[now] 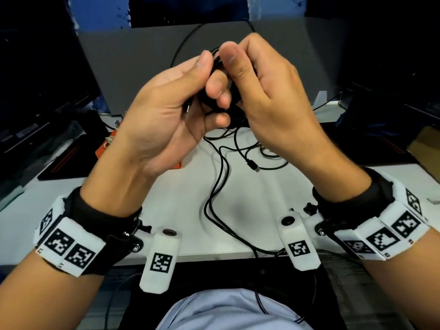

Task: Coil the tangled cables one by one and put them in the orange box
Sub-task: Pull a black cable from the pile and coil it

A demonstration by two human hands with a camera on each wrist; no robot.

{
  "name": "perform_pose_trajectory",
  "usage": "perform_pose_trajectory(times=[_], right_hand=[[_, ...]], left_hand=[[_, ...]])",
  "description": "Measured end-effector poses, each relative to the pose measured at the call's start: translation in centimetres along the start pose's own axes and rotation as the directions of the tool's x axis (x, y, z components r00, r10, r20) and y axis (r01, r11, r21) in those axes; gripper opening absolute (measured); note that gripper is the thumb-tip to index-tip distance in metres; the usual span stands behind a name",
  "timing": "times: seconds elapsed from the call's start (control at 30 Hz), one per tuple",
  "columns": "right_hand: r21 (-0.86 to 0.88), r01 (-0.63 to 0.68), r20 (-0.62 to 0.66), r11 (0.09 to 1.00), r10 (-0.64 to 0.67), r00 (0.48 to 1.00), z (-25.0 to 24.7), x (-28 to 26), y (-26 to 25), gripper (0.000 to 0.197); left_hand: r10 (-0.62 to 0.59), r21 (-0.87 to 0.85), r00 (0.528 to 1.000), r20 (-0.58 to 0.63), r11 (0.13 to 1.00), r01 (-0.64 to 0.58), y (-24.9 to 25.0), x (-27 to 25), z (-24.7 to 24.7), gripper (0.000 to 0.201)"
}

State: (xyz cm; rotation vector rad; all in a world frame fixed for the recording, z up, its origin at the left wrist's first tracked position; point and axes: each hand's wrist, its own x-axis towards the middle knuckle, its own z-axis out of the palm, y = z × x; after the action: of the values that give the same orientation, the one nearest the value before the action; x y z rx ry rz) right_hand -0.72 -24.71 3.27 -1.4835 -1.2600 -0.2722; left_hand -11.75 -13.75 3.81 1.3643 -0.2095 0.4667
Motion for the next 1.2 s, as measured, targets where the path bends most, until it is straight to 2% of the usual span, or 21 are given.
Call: perform_pose_trajectory(times=[0.1, 0.17, 0.37, 0.6, 0.67, 0.73, 0.8, 0.87, 0.97, 1.07, 1.2], right_hand=[[-0.039, -0.018, -0.012, 0.999, 0.017, 1.000, 0.5, 0.1, 0.4, 0.036], [-0.043, -0.030, -0.003, 0.999, 0.029, 1.000, 0.8, 0.1, 0.8, 0.040], [-0.010, -0.047, 0.018, 0.999, 0.047, 0.999, 1.2, 0.1, 1.3, 0.048], [-0.077, -0.031, 0.021, 0.997, 0.033, 0.999, 0.8, 0.1, 1.6, 0.043], [-0.150, -0.003, 0.048, 0.989, 0.010, 0.999, 0.5, 0.2, 1.7, 0.042], [-0.251, 0.057, 0.110, 0.966, -0.030, 0.994, 0.1, 0.4, 1.8, 0.045], [-0.342, 0.125, 0.183, 0.931, -0.065, 0.981, -0.3, 0.6, 1.8, 0.049], [-0.389, 0.179, 0.241, 0.904, -0.088, 0.966, -0.5, 0.5, 1.6, 0.049], [-0.388, 0.218, 0.259, 0.896, -0.121, 0.958, -0.8, 0.4, 1.1, 0.042], [-0.330, 0.218, 0.231, 0.918, -0.146, 0.962, -1.2, 0.4, 0.7, 0.034], [-0.256, 0.244, 0.130, 0.935, -0.217, 0.968, -1.7, 0.7, 0.6, 0.031]], left_hand=[[0.045, 0.153, 0.996, -0.083, 0.988, -0.032, 0.0, -0.2, 0.4, 0.029], [0.067, 0.196, 0.991, -0.114, 0.980, -0.044, -0.2, -0.3, 0.8, 0.028], [-0.059, 0.084, 0.991, -0.123, 0.994, 0.070, 0.7, -0.3, 0.0, 0.026], [-0.097, 0.186, 0.989, -0.108, 0.976, 0.116, 0.3, 0.0, -0.5, 0.021], [-0.056, 0.365, 0.991, -0.124, 0.926, 0.098, 0.5, -0.1, -1.0, 0.022], [-0.030, 0.558, 0.995, -0.100, 0.826, 0.081, 0.9, -0.4, -1.4, 0.027], [-0.059, 0.639, 0.997, -0.041, 0.766, 0.071, 1.2, -0.5, -2.2, 0.038], [-0.115, 0.657, 0.993, 0.025, 0.751, 0.070, 1.5, -0.7, -3.0, 0.045], [-0.163, 0.584, 0.982, 0.099, 0.808, 0.075, 1.4, -0.9, -3.2, 0.040], [-0.171, 0.353, 0.977, 0.125, 0.928, 0.117, 0.7, -1.1, -2.4, 0.030], [-0.123, 0.101, 0.989, 0.085, 0.988, 0.114, -0.6, -0.5, -1.1, 0.028]])
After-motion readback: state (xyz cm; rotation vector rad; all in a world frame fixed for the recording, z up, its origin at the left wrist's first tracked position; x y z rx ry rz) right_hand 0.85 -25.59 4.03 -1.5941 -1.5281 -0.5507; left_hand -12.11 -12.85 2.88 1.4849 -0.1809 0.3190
